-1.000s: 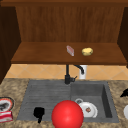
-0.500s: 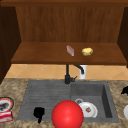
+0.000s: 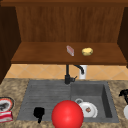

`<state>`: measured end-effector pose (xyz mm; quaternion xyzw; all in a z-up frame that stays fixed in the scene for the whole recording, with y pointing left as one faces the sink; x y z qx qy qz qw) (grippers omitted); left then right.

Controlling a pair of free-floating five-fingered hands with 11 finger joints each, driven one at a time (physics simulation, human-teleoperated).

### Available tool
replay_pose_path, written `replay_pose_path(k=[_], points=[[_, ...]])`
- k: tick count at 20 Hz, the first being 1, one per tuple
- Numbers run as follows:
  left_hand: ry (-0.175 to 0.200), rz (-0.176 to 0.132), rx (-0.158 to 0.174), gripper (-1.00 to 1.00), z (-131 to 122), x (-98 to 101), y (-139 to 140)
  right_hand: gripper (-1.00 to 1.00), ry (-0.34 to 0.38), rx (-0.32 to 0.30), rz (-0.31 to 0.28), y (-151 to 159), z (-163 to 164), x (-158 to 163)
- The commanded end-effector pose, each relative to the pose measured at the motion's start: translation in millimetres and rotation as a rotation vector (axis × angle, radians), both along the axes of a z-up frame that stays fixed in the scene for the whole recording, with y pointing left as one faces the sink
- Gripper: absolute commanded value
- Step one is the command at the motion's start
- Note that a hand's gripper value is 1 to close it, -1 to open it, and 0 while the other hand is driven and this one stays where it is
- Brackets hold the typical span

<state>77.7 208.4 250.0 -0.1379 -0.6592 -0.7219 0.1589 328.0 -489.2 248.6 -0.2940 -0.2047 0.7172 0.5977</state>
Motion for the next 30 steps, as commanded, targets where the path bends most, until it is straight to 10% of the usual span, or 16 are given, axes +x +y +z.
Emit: replay_pose_path(k=[1, 9, 16, 30], points=[[0.0, 0.0, 0.0, 0.0, 0, 0.0, 0, -1.0, 0.0, 0.0, 0.067, 0, 0, 0], [0.0, 0.0, 0.0, 0.0, 0, 0.0, 0, -1.0, 0.008, 0.018, 0.008, 2, -1, -4], [0.0, 0.0, 0.0, 0.0, 0, 0.0, 0, -1.0, -0.152, 0.011, 0.007, 21, 10, -39], [0.0, 0.0, 0.0, 0.0, 0, 0.0, 0, -1.0, -0.194, 0.152, 0.022, 66, 18, -110]])
